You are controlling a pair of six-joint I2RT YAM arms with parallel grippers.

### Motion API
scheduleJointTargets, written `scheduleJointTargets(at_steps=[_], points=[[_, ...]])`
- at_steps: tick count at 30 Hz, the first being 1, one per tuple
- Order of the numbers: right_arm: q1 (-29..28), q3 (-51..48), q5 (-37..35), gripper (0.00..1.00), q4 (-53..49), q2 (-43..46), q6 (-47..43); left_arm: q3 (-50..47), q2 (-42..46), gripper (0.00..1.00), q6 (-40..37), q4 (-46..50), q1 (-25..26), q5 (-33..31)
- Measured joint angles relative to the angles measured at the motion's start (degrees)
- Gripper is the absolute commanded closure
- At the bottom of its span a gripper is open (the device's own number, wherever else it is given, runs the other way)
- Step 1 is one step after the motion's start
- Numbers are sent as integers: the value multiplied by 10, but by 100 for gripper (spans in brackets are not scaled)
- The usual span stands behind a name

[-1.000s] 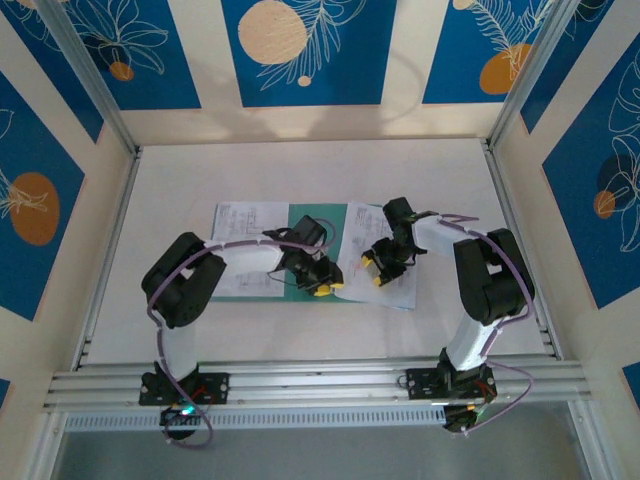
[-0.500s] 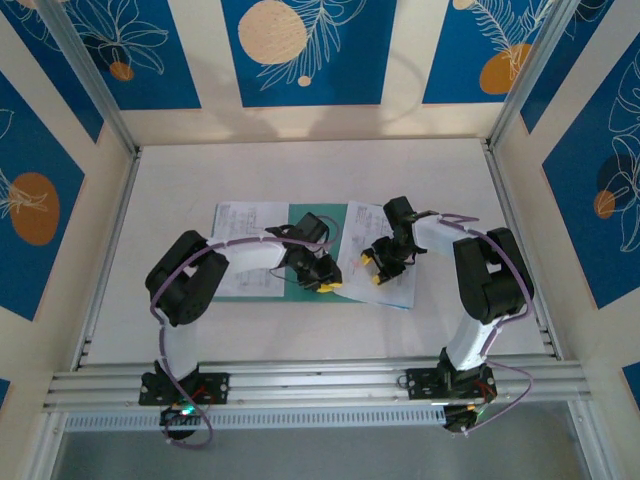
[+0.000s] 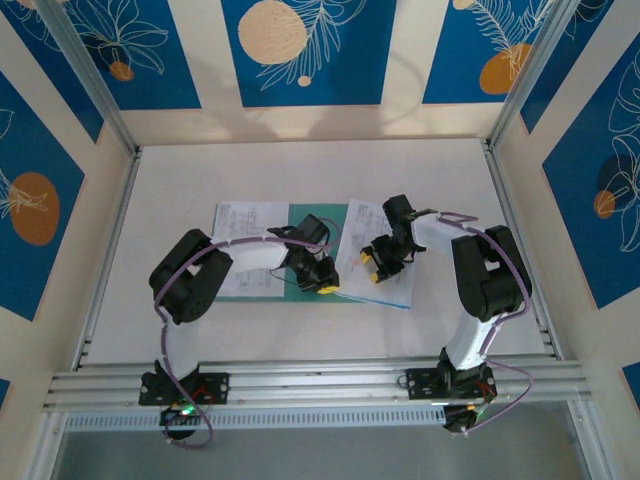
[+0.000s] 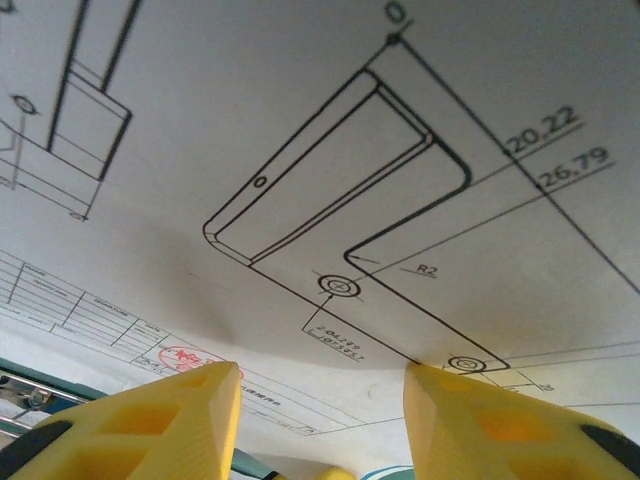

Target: Put the files into the folder

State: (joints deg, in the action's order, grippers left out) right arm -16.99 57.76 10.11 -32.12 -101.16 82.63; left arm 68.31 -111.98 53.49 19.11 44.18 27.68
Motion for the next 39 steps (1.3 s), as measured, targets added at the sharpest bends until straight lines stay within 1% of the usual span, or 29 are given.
scheduleJointTargets(at_steps=[2,4,7,9,12,16,19,24,32,39], points=[[0,0,0,52,0,0,0,0,0,100,-1,0,0,-3],[0,0,0,50,0,0,0,1,0,100,-2,0,0,-4],[0,1,-1,44,-4,1,0,3,0,100,-3,3,0,-7],[-2,10,-12,40,-18,3,-5,6,0,100,-5,7,0,-9],[-3,45,-38,38,-51,12,-24,7,0,100,-5,13,0,-11],[-3,109,-72,38,-83,37,-60,0,12,100,-2,11,-2,-10],[-3,133,-87,38,-95,60,-81,-16,35,100,6,4,-11,-1],[-3,136,-101,38,-112,72,-98,-42,59,100,21,-10,-36,19],[-6,136,-104,39,-123,72,-112,-106,90,100,41,-32,-81,44],[-11,136,-104,39,-123,72,-117,-136,110,100,47,-38,-103,54]])
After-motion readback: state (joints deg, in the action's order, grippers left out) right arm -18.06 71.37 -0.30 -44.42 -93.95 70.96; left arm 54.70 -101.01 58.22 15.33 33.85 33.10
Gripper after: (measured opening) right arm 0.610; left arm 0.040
